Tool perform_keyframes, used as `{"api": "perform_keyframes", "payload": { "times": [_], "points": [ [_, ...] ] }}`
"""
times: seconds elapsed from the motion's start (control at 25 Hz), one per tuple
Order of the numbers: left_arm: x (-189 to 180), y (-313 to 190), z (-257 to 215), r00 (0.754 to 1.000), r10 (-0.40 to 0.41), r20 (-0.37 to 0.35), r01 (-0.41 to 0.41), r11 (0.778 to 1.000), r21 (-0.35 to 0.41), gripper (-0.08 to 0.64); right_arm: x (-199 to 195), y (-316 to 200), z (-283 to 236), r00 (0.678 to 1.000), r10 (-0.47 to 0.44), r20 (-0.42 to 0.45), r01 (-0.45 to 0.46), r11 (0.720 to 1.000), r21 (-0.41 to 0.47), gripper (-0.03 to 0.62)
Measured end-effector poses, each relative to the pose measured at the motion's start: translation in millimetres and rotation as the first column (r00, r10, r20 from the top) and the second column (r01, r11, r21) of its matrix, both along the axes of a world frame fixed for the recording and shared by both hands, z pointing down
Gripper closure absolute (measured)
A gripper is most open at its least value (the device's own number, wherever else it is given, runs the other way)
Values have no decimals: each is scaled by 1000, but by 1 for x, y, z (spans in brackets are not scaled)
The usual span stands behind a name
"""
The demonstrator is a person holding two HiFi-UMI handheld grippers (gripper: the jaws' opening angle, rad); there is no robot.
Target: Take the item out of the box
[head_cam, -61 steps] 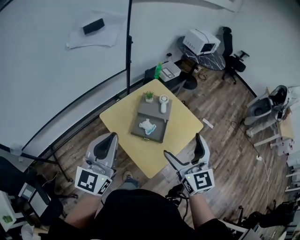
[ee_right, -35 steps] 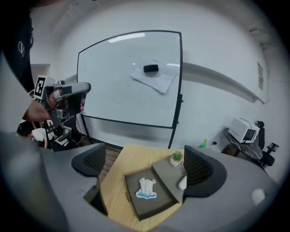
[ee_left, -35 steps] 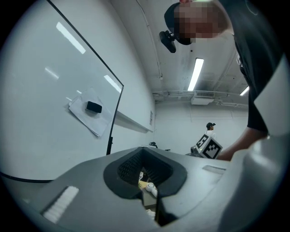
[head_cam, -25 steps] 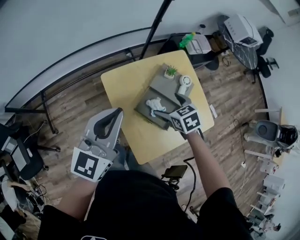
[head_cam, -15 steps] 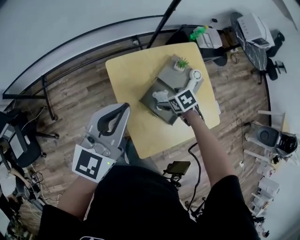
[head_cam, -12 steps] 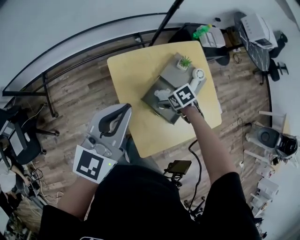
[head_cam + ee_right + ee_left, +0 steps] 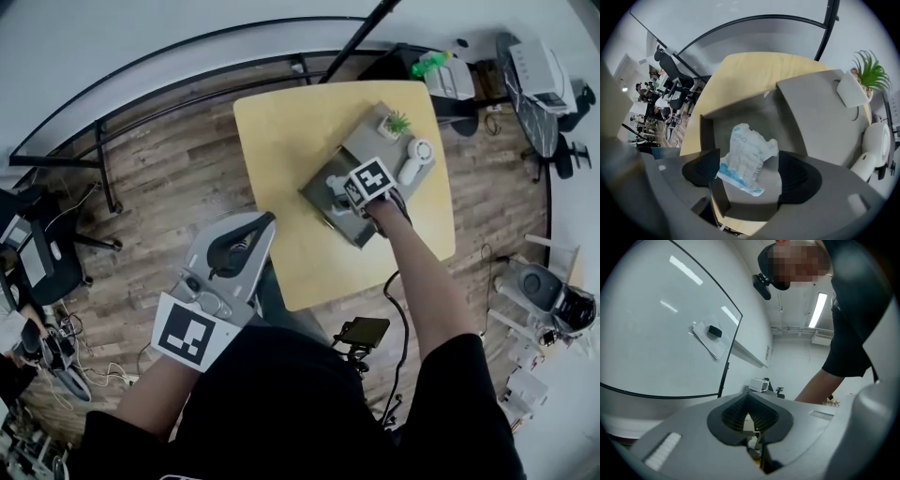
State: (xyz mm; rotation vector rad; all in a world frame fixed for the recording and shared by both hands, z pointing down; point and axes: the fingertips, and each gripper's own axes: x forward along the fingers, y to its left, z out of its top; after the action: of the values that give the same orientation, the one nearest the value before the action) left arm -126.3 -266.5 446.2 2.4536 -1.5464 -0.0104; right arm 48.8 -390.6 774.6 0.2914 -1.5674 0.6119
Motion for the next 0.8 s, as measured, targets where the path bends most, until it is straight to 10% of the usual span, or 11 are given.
{"api": "perform_keyframes", "payload": {
  "times": [0.36, 0.8],
  "points": [
    [1, 3, 6, 1000, 8, -1, -8, 1000, -15, 561, 5, 5, 16, 998, -20, -51, 20, 1000, 4, 413],
    [7, -2, -3, 999, 41, -3, -41, 999, -7, 561, 8, -8, -30, 1000, -27, -1, 27, 998, 62, 486]
  ]
}}
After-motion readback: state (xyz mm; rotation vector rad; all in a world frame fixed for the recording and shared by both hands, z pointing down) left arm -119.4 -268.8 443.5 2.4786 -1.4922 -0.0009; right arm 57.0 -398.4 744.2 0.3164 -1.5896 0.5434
